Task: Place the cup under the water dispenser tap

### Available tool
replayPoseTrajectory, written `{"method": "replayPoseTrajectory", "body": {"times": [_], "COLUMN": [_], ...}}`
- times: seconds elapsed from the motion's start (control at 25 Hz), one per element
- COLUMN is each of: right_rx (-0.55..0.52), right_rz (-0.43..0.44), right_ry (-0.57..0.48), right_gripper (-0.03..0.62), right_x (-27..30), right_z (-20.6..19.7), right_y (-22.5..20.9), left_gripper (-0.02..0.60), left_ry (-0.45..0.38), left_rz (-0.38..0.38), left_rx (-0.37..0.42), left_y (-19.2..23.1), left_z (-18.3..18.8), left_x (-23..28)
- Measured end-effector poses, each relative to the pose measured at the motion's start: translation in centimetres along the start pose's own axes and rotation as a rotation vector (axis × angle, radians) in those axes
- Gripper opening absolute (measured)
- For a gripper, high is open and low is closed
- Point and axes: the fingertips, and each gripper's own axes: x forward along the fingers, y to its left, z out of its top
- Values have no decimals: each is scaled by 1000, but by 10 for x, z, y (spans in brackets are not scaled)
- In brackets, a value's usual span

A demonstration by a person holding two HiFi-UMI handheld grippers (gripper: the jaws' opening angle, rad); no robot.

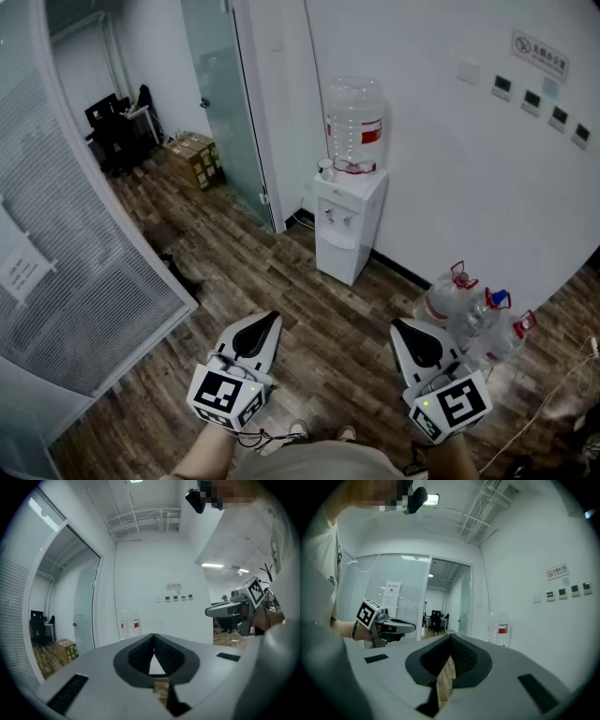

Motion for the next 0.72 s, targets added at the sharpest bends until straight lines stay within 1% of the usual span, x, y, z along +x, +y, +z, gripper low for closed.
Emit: {"method": "replayPoseTrajectory", "body": {"times": [0.2, 0.36, 0.52, 0.72], "right_rx": [43, 42, 42, 49], "right_rz": [-7, -7, -5, -16], "right_ry": [-44, -28, -35, -30], "right_gripper": [5, 6, 6, 6], "right_x": [5, 13, 23, 38], "right_z": [7, 3, 6, 5], "right_y": [-2, 2, 7, 18], "left_gripper": [6, 6, 6, 6], "left_ry": [-1, 2, 2, -1], "left_rz": [3, 1, -2, -21], "left_rx": [0, -4, -1, 10], "left_y": [7, 13, 25, 43], "left_z": [2, 0, 0, -1], "left_x": [3, 0, -1, -4]}}
